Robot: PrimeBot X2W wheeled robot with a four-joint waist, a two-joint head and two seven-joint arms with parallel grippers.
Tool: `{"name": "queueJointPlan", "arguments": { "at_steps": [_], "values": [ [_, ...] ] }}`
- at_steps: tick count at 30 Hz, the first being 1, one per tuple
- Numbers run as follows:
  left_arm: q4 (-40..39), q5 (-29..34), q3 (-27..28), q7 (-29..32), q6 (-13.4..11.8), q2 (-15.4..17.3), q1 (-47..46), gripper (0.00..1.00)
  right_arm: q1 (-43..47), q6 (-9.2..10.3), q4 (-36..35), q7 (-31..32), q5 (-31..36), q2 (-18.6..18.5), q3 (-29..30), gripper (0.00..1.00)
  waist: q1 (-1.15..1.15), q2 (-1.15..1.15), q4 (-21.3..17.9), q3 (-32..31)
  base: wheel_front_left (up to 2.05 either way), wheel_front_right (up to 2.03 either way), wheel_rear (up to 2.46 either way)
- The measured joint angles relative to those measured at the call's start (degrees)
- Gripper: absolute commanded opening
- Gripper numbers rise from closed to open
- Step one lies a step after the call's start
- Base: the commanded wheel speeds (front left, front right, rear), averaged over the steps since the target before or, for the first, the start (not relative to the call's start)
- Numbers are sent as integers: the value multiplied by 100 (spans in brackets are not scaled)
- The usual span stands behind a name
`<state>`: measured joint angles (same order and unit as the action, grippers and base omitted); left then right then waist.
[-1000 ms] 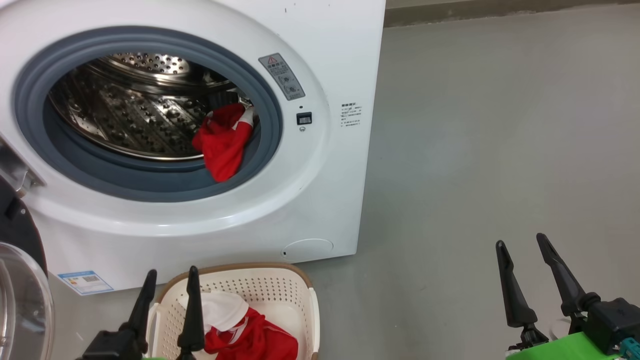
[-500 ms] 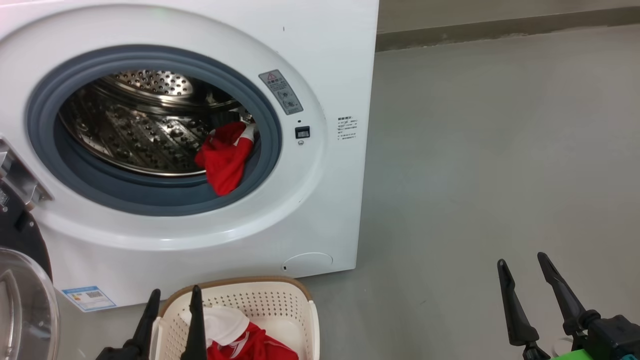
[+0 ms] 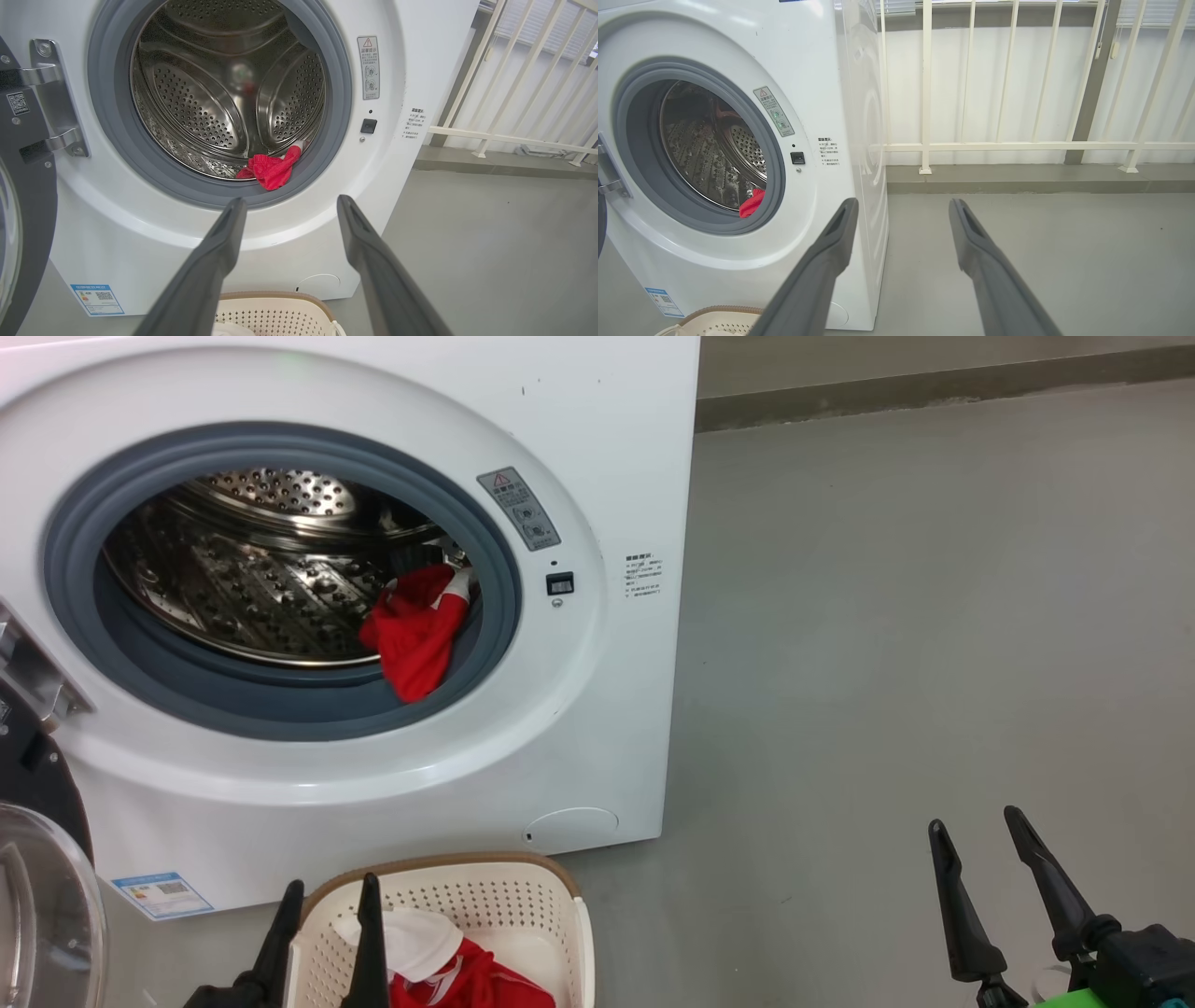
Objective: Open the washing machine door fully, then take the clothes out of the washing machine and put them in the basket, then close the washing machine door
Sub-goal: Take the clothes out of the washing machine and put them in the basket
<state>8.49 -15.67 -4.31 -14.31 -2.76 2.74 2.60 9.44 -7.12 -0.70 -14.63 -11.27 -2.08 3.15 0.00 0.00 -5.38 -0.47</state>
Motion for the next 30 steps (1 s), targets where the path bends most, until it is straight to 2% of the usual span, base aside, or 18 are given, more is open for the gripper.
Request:
{"name": "queueJointPlan", "arguments": {
  "at_steps": [13, 30],
  "values": [
    [49, -56, -54, 0, 1, 0, -18, 100, 91, 0, 13, -1, -5, 1, -36, 100, 0, 0, -9, 120, 0, 0, 0],
    [75, -64, -154, 0, -1, 0, -659, 100, -325, 0, -15, -1, -121, 1, -130, 100, 0, 0, -41, 874, 0, 0, 0]
  ]
}}
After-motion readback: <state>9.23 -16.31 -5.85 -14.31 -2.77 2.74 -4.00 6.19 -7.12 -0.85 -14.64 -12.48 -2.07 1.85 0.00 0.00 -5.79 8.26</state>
